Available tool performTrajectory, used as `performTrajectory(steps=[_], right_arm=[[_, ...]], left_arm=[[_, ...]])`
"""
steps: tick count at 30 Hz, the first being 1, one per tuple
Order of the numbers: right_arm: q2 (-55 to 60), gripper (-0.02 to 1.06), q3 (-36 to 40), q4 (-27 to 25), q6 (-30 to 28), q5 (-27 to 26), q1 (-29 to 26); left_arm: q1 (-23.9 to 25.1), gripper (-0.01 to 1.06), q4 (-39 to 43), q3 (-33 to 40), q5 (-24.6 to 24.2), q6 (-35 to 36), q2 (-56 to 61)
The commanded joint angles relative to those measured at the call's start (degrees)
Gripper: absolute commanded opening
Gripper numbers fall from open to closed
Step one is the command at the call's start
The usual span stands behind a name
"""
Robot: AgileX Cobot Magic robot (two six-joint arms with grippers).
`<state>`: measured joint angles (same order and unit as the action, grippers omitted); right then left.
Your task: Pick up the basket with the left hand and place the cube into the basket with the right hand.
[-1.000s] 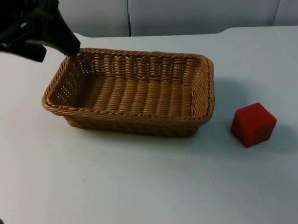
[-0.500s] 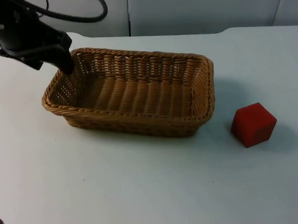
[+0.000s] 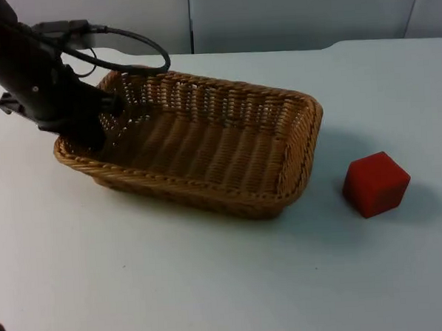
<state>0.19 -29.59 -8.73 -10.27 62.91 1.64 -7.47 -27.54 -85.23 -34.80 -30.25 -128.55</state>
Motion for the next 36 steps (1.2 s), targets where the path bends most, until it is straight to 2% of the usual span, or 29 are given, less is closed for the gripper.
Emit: performTrajectory(steps=[1,5,8,9,13,23,27,30,32,34,36], right_arm=[[-0.19,0.0,0.25,-0.37,-0.26,-0.6,0.2],[-0.19,0.0,0.25,-0.37,-0.26,-0.6,0.2],[-0.19,0.0,0.25,-0.37,-0.26,-0.6,0.2],[-0.19,0.0,0.25,-0.37,-0.26,-0.6,0.2],[-0.19,0.0,0.25,-0.37,-0.26,-0.6,0.2],[-0.19,0.0,0.25,-0.37,-0.26,-0.6,0.2],[-0.19,0.0,0.25,-0.37,-0.26,-0.6,0.2],[-0.19,0.0,0.25,-0.37,-0.26,-0.6,0.2],[-0.19,0.0,0.25,-0.37,-0.26,-0.6,0.2],[-0.19,0.0,0.25,-0.37,-0.26,-0.6,0.2],[-0.19,0.0,0.25,-0.37,-0.26,-0.6,0.2]], left_arm=[[-0.1,0.0,1.83,-0.16,1.84,3.75,0.91],[-0.1,0.0,3.97,-0.16,1.17,8.23,3.34],[-0.1,0.0,4.26,-0.16,-0.89,10.38,5.1],[-0.1,0.0,4.34,-0.16,-2.88,11.35,6.59],[-0.1,0.0,4.34,-0.16,-7.93,12.99,10.25],[0.38,0.0,3.85,-0.16,-13.9,13.56,14.73],[1.95,0.0,0.55,-0.16,-15.65,13.0,15.4],[5.42,0.0,-8.67,0.03,-18.88,7.55,15.4],[5.9,0.0,-10.1,0.03,-19.16,6.68,15.4],[7.55,0.0,-15.19,0.03,-20.66,3.79,15.4],[7.89,0.0,-15.51,0.03,-20.99,3.65,15.4]])
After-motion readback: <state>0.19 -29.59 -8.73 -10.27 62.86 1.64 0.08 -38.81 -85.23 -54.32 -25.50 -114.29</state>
